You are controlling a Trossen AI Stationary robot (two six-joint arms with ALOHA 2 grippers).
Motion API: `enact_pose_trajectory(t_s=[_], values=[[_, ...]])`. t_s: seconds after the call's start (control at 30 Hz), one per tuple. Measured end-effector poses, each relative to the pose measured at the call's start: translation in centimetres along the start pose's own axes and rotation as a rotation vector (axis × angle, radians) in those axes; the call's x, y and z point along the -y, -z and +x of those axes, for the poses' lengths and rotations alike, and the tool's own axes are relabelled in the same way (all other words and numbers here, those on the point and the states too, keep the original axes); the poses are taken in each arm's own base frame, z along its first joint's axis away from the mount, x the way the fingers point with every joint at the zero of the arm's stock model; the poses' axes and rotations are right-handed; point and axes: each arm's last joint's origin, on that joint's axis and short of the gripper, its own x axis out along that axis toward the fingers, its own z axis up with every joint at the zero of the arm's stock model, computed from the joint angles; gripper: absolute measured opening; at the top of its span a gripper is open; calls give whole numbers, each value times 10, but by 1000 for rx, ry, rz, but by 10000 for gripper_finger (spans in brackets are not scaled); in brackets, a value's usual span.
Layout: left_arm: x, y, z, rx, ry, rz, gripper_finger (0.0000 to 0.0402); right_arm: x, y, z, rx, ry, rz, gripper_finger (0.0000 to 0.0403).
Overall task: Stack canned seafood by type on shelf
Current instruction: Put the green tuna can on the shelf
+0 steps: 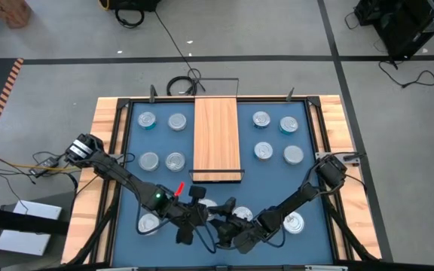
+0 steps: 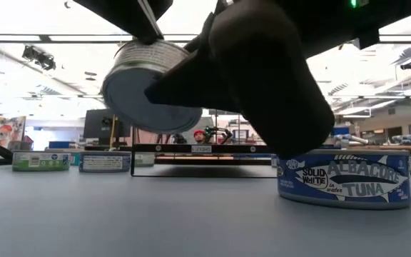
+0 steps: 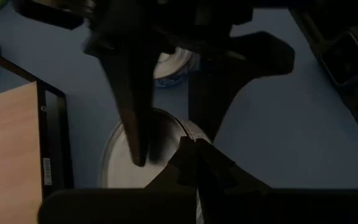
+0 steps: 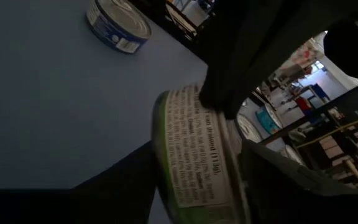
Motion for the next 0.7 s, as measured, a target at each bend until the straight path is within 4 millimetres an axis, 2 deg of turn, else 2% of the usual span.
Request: enact_pose_trajectory(t_s=[0.17,0.3,0.43,0.7], values=[[0,-2,0,20,1,-21,0,-1,-1,-1,8,-8,-2,138],[1,-4,-1,37,12,-46,6,-4,-3,-7,18,3,-53,138],[3,-11,-6,46,44,-59,34,-4,-8,-16,23,33,-85,138],[8,-52,-50,77,32,64,90,25,-35,-40,59,30,-71,138]])
